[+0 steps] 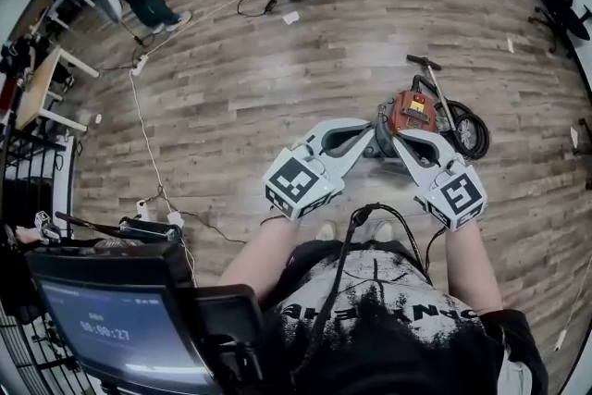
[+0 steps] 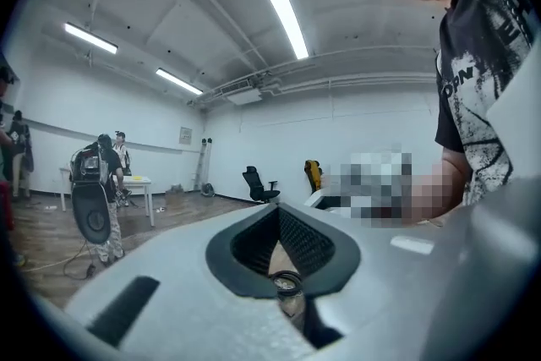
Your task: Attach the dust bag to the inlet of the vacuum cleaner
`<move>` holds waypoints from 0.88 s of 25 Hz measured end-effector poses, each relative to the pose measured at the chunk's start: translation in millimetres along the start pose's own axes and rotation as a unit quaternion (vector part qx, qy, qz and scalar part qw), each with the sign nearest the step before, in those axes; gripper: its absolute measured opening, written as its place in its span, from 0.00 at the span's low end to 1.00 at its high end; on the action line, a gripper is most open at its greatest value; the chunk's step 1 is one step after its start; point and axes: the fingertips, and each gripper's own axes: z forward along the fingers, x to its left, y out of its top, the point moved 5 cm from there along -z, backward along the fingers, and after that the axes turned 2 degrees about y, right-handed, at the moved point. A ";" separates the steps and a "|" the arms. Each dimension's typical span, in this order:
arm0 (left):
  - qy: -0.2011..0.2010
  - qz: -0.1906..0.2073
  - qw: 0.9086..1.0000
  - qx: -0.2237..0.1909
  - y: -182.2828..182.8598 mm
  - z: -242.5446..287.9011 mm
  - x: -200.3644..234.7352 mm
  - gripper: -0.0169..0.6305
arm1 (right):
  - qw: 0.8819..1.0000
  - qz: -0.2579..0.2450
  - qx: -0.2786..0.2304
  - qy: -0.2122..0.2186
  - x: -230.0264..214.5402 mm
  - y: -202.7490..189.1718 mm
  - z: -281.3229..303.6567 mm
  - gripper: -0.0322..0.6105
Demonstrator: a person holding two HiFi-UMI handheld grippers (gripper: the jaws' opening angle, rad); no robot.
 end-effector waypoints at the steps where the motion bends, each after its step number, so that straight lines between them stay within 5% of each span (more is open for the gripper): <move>1: -0.004 -0.004 1.000 0.000 -1.5 -7.4 2.0 0.03 | 1.000 0.007 -0.004 -0.003 5.0 2.4 3.9 0.06; 11: -0.011 -0.019 1.000 0.011 -14.1 -57.3 30.1 0.03 | 0.999 0.033 -0.006 -0.035 29.9 5.1 43.7 0.06; 22: 0.004 -0.020 0.999 0.027 -18.4 -69.1 39.2 0.03 | 1.000 0.013 0.001 -0.011 32.7 15.8 71.0 0.06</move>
